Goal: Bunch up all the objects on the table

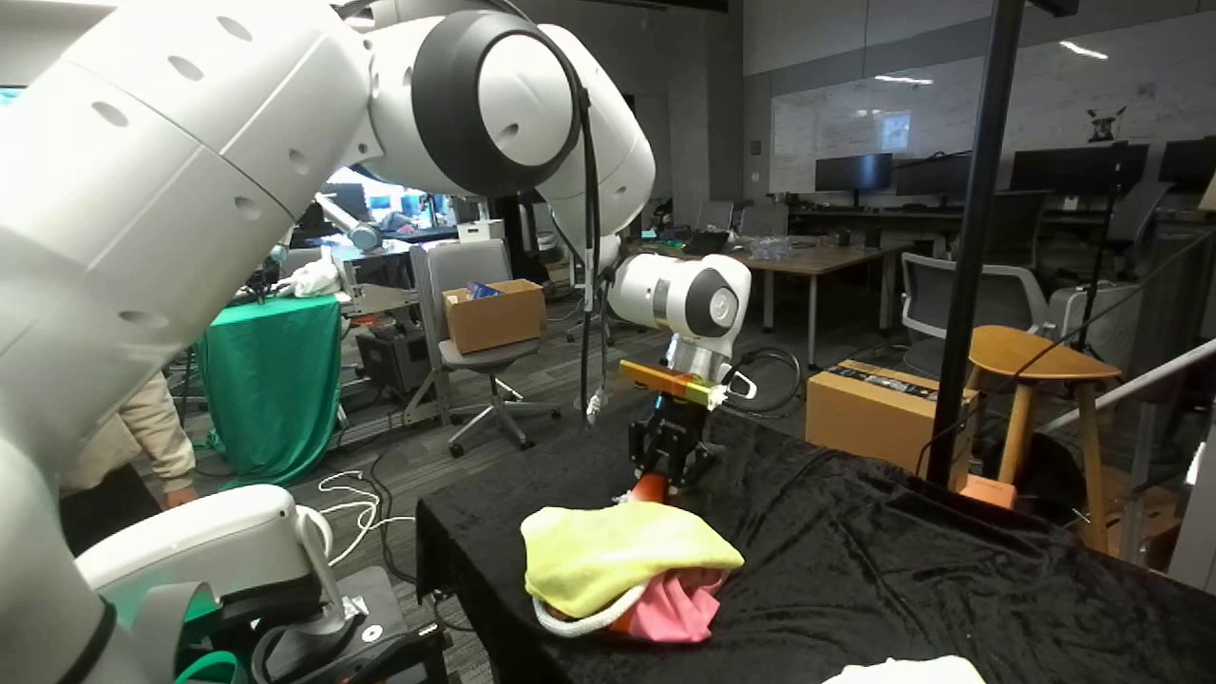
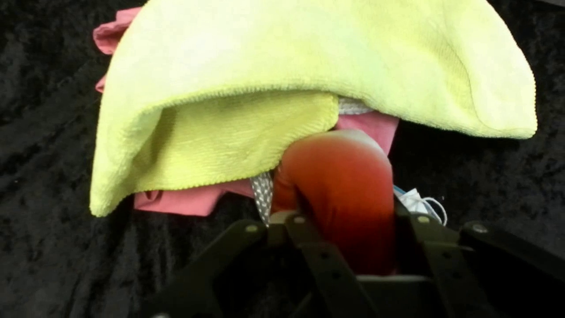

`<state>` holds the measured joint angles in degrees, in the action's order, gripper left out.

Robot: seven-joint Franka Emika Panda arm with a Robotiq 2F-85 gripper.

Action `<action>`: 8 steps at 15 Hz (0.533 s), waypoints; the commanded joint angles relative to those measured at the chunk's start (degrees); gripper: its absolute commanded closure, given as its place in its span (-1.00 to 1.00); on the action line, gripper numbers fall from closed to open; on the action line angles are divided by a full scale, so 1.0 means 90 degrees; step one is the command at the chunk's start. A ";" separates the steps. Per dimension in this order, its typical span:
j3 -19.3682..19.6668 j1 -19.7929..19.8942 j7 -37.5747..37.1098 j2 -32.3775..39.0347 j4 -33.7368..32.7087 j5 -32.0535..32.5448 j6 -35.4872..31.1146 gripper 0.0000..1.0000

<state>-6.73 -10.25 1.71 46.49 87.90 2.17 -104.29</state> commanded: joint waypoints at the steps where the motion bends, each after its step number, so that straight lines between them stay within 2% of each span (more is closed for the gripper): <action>1: -0.0018 -0.0011 -0.0042 0.0093 -0.0288 -0.0104 0.0172 -0.38; 4: -0.0017 0.0002 -0.0040 0.0076 -0.0312 -0.0124 0.0153 -0.87; 5: -0.0014 0.0001 -0.0044 0.0076 -0.0319 -0.0123 0.0133 -0.97; 8: -0.0016 0.0008 -0.0036 0.0078 -0.0355 -0.0130 0.0140 -1.00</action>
<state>-6.74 -10.22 1.71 46.49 86.79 1.89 -104.28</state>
